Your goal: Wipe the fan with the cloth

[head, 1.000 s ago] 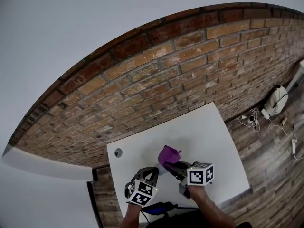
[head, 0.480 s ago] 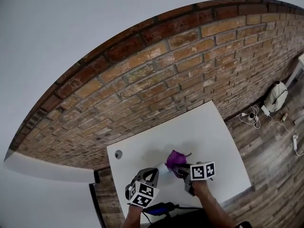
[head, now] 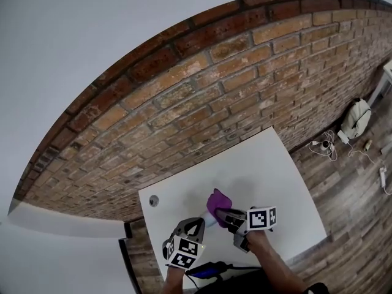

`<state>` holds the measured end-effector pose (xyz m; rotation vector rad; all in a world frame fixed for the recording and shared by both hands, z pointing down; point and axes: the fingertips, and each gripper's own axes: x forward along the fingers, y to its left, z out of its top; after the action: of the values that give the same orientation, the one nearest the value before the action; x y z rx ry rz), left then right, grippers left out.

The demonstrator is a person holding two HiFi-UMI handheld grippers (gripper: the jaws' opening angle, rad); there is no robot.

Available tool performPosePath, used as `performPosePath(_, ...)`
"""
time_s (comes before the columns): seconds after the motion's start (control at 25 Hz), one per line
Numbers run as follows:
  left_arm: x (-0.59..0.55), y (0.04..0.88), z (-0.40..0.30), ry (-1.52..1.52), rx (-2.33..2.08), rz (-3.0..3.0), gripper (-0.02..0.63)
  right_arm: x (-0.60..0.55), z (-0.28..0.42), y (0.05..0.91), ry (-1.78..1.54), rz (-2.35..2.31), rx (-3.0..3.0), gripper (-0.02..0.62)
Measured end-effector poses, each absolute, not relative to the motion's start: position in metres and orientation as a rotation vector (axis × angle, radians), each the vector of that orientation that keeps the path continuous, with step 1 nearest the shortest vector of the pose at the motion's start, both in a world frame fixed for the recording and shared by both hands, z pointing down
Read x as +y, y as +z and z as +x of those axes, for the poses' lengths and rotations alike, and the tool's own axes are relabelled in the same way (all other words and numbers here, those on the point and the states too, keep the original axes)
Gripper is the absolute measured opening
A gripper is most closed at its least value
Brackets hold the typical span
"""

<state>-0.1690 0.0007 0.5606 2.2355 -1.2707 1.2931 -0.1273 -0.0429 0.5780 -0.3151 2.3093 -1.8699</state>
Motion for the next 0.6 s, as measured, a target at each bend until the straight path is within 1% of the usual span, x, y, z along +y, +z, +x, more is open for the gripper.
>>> performPosePath(0.36, 0.001, 0.56, -0.171, 1.271, -1.285, 2.231, 0.0, -0.021, -0.13, 0.668, -2.02, -0.518, 2.467, 0.055)
performPosePath(0.48, 0.001, 0.56, -0.171, 1.279, -1.282, 2.232, 0.0, -0.027, -0.118, 0.661, -2.024, -0.541, 2.365, 0.055)
performPosePath(0.6, 0.0, 0.559, -0.171, 1.284, -1.284, 2.236, 0.0, -0.043, -0.11, 0.616, -1.935, -0.407, 2.219, 0.055)
